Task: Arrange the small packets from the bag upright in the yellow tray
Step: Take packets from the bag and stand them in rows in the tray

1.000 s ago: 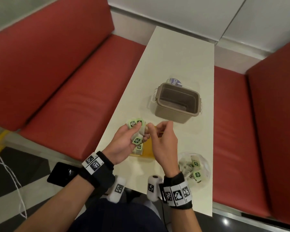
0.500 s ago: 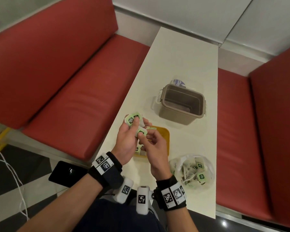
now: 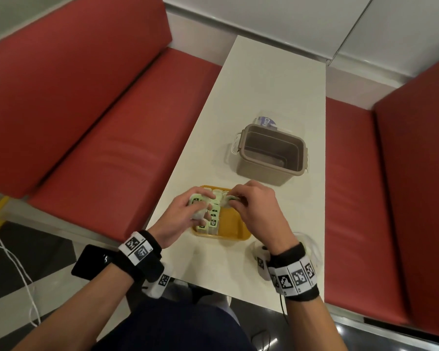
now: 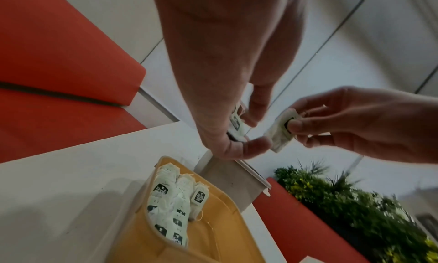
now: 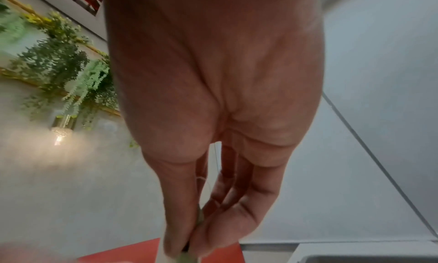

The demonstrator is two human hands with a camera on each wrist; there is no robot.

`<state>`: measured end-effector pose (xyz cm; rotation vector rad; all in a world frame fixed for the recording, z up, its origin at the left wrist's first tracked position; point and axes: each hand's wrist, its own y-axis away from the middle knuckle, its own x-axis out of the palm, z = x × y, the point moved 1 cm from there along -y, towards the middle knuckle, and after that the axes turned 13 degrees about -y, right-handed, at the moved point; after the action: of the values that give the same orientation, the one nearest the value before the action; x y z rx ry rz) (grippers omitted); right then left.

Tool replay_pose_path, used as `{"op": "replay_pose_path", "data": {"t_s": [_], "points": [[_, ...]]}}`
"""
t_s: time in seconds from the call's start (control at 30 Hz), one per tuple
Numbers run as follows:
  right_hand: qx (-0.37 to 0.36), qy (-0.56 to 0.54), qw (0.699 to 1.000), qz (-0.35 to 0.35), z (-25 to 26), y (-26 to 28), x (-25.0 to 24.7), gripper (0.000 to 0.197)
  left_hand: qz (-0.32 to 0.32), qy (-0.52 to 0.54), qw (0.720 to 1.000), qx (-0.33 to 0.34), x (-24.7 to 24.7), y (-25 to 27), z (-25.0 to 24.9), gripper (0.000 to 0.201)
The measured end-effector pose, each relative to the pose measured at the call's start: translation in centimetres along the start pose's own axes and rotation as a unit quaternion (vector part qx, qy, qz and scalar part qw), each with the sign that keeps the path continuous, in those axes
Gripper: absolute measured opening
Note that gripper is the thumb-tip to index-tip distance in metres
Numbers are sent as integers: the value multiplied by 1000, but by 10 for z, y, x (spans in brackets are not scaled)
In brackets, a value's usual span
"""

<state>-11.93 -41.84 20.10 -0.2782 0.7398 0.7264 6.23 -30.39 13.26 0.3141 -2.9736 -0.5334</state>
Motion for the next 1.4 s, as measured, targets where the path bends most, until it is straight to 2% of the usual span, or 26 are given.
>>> {"op": "replay_pose_path", "data": {"t_s": [0.07,0.17,0.3,0.4,0.47,0.57,0.7,0.87,1.1,1.4], "points": [[-4,12,1000,16,0,-5,-3,12,15,-47,999,11,7,1,2,20],[-13,33,999,36,4,-8,-4,16,17,-118,993,26,16,-2,5,33],[-30,19,998,44,6,-11,-3,13,-3,-106,993,43,26,-9,7,16],[-22,-48,999,0,-3,-12,-6,6,-14,-67,997,38,31,-12,8,8],[-14,-74,997,-22,-10,-11,-7,4,-13,-64,997,29,33,-15,11,13],[0,-81,996,-31,-22,-8,-4,6,-19,-80,997,13,35,-19,16,21],[15,-83,994,-72,-39,-8,3,5,-34,-85,996,3,34,-23,24,17],[77,-61,989,-110,-71,-18,19,10,-56,-79,995,2,18,-20,31,18],[170,29,984,-38,-93,-39,67,16,-79,-53,995,-22,-4,-8,43,23],[218,78,971,-58,-99,-51,96,22,-45,-23,999,-14,-12,6,45,26]]}}
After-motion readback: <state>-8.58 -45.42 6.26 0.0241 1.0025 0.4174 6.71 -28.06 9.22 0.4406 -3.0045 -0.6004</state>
